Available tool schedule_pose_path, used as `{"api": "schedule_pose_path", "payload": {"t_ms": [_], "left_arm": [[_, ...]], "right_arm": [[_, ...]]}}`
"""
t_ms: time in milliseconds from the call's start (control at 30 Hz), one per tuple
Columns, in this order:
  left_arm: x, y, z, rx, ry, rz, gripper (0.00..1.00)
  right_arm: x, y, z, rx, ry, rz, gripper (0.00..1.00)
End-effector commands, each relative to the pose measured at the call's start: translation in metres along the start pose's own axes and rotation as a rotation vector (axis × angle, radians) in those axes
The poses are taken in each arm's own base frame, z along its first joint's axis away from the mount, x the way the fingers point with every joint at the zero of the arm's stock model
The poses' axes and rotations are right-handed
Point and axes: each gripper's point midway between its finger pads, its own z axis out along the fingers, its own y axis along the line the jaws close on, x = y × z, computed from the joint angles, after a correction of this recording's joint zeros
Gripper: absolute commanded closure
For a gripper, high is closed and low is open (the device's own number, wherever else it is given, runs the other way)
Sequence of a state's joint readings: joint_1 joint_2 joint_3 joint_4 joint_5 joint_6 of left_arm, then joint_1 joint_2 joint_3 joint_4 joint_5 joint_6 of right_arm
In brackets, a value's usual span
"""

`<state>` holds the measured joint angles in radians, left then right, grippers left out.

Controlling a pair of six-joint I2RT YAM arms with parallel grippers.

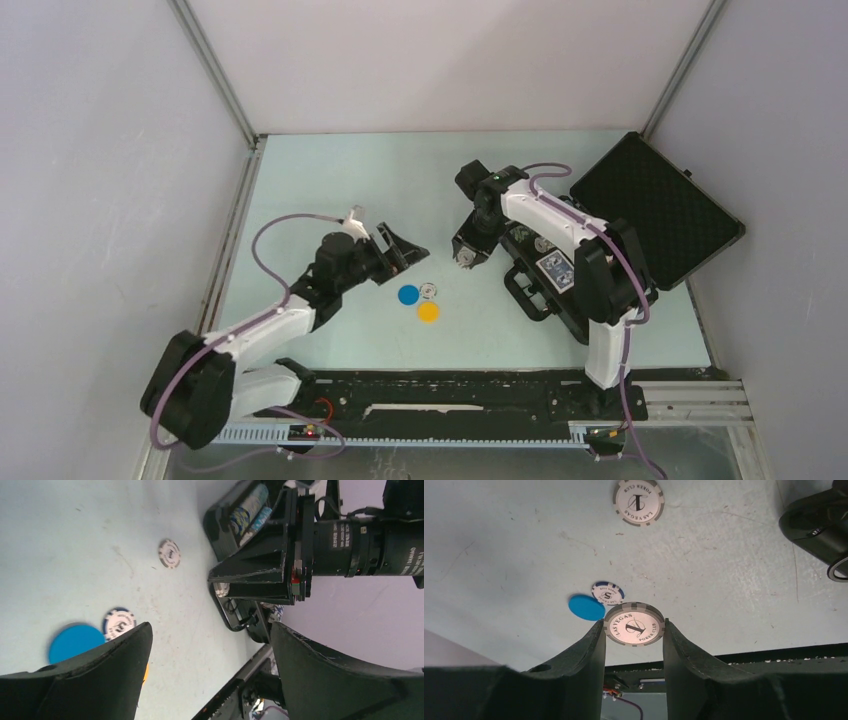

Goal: Pack up texas hold em set

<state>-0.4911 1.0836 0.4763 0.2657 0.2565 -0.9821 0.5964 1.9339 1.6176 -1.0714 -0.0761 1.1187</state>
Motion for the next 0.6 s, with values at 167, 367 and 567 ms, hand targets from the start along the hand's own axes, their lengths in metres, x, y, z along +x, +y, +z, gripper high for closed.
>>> {"api": "schedule_pose_path", "payload": {"t_ms": [167,367,567], "left_arm": [[0.021,-0.058,0.041,0.268,0.034,-0.011,0.22],[0.032,-0.057,0.054,0.303,0.033,-0.061,0.46],[0.029,-0.055,0.056,0.292,-0.016,-0.052,0.54]], "right_arm": [[0.024,0.019,-0.046,-0.131,0.028,-0.023,1.00],[0.031,0.026,-0.060,-0.173,0.022,0.003,1.00],[0.038,0.032,-0.061,-0.186,0.029,0.009,1.00]]}}
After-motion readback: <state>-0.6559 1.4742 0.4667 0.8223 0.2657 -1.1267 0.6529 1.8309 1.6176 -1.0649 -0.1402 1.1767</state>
